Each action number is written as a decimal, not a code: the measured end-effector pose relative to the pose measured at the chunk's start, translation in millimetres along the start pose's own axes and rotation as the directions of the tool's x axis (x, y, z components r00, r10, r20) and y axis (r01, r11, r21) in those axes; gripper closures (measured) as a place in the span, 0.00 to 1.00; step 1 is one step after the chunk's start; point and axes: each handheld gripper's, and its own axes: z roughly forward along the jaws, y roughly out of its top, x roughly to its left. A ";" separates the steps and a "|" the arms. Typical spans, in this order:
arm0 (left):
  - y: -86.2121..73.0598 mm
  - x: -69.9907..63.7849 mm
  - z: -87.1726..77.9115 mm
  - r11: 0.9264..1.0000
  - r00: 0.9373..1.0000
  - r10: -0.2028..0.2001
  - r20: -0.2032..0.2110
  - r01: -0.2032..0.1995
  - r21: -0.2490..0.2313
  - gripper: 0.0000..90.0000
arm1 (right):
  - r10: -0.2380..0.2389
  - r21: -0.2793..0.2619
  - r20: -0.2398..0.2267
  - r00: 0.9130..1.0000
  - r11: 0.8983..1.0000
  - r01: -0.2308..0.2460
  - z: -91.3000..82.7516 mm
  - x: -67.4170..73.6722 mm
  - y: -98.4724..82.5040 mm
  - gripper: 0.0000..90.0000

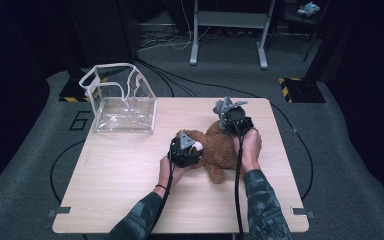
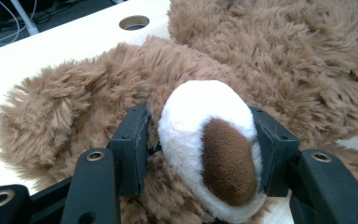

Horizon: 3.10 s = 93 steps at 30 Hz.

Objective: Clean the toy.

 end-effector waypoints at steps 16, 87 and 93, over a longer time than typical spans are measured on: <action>-2.5 -2.4 -1.3 1.000 1.000 -0.009 -0.009 0.009 -0.012 0.50 | -0.095 -0.003 -0.240 0.966 0.995 0.097 -0.7 63.5 3.6 0.82; -3.7 -0.7 -1.2 1.000 1.000 -0.004 0.005 0.004 -0.012 0.50 | 0.031 0.080 -0.155 0.987 0.997 -0.018 -5.9 11.0 -19.9 0.81; -4.3 -1.4 -1.2 1.000 1.000 -0.002 -0.001 0.002 -0.014 0.50 | 0.017 0.073 -0.173 0.985 0.997 -0.005 15.1 27.0 -8.4 0.81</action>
